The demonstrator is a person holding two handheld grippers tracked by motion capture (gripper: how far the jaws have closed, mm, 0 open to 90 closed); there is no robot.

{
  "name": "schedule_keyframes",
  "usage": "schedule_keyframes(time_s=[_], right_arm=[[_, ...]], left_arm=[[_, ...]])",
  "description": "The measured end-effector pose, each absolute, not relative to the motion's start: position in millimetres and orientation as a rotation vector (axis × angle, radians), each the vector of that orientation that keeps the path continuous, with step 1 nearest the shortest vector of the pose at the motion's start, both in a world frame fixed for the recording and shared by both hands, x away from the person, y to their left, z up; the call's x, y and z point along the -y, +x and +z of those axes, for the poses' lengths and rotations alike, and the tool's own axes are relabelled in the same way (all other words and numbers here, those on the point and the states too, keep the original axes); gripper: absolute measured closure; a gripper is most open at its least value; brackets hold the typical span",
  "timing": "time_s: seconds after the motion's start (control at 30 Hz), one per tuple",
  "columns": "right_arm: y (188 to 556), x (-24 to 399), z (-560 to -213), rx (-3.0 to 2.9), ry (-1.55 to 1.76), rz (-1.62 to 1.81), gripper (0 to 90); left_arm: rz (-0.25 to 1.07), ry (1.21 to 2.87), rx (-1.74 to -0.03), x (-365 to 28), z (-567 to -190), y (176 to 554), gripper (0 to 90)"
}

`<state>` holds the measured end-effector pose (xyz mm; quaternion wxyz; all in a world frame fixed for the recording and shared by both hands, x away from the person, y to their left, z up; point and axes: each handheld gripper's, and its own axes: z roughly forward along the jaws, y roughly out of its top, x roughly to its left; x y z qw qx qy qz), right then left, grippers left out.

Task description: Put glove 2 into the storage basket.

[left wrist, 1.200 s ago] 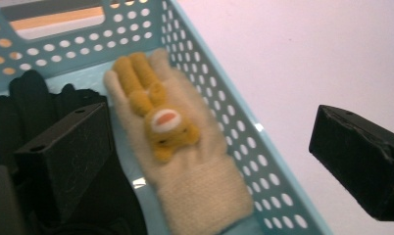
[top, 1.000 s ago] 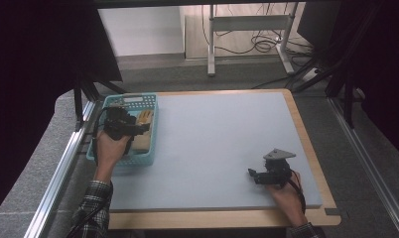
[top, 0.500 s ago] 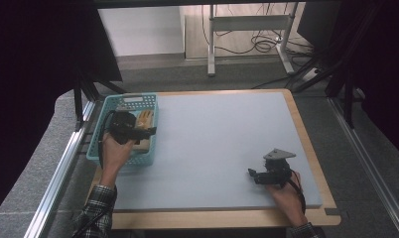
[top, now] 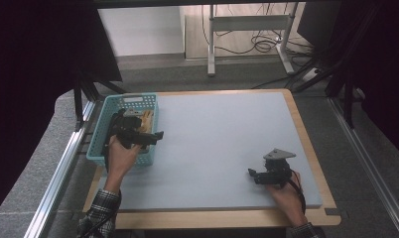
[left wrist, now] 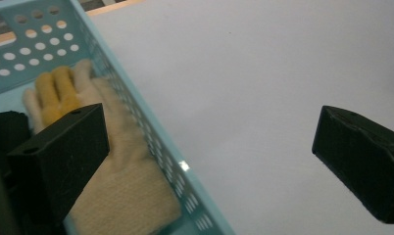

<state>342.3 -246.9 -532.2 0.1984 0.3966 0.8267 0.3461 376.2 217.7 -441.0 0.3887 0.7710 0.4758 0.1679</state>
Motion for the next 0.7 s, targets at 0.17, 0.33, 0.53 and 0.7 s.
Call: schedule_keyframes(time_s=[0.17,0.33,0.53,0.7], right_arm=[[342,247,-532,-2.313,1.109,0.968,15.7],[342,247,-532,-2.313,1.11,0.968,15.7],[342,247,-532,-2.313,1.109,0.968,15.7],[342,247,-532,-2.313,1.109,0.968,15.7]], left_arm=[[0.423,1.97,-1.188,-209,-443,372,0.6],[0.415,1.988,-1.161,-200,-446,369,0.5],[0.404,1.997,-1.13,-189,-449,365,0.5],[0.401,2.012,-1.112,-179,-452,362,0.5]])
